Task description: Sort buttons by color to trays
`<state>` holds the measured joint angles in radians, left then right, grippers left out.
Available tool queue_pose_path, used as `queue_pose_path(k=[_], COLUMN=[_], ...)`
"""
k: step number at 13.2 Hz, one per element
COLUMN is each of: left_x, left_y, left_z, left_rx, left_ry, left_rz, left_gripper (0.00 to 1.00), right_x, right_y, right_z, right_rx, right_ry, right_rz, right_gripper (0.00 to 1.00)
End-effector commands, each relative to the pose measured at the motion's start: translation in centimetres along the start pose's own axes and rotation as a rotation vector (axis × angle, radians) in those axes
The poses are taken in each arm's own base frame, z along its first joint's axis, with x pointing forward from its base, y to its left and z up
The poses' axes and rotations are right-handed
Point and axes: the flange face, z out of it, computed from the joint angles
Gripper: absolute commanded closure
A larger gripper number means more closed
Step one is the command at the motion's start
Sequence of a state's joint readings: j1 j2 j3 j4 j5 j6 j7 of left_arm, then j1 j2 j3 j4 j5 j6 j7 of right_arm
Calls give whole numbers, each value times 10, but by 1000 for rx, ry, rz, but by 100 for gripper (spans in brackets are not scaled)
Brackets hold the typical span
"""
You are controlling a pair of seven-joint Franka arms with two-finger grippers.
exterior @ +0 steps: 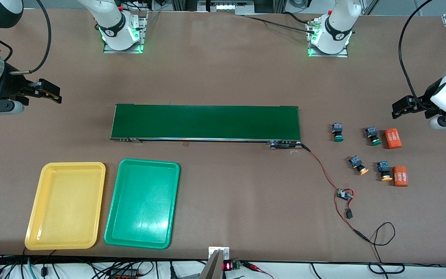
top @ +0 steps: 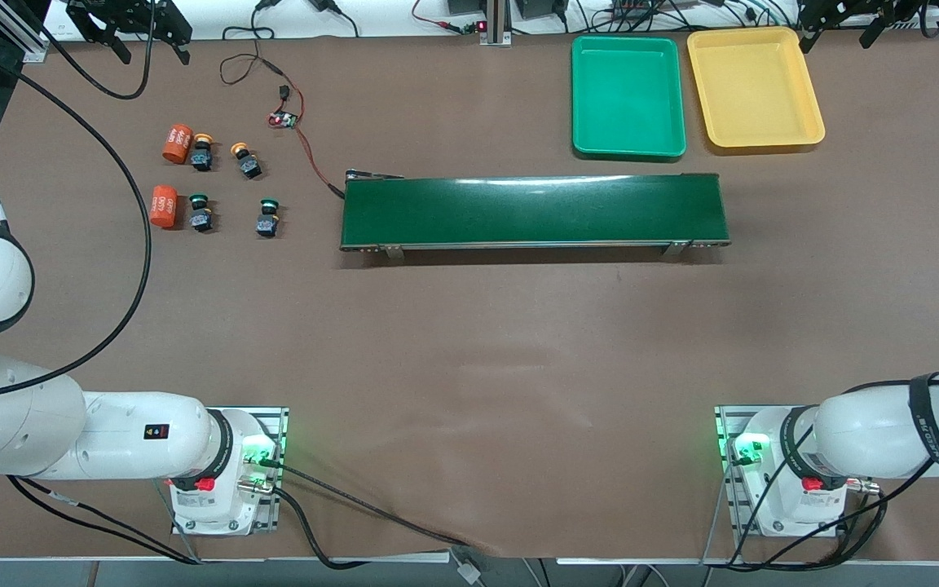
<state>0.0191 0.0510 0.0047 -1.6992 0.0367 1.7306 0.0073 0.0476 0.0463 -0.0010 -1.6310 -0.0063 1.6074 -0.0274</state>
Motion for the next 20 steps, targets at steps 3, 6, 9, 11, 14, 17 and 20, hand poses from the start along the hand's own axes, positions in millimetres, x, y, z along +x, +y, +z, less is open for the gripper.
queue_pose_path(k=[3,6,9,11,14,17,20], left_x=[6,6,8,17,33,57,87], left_y=[-1,-2,0,-2,-11,-61,-99], left_z=[-5,-6,-9,3,30,76,133], left_rx=[17,12,8,3,1,5,8], left_ry=[-4,-2,3,-17,-79,-133,-67], left_rz=[29,30,30,21,1,-59,8], left_gripper=[0,0,0,0,0,0,0], right_x=[0,0,0,0,-1,-1,-1], right_y=[1,2,3,4,4,4,4], right_z=[-1,-1,0,-1,0,0,0], right_rx=[3,5,5,5,5,5,5], right_ry=[9,7,6,7,6,3,4], right_rz=[13,16,17,19,19,19,19], right_gripper=[0,0,0,0,0,0,0])
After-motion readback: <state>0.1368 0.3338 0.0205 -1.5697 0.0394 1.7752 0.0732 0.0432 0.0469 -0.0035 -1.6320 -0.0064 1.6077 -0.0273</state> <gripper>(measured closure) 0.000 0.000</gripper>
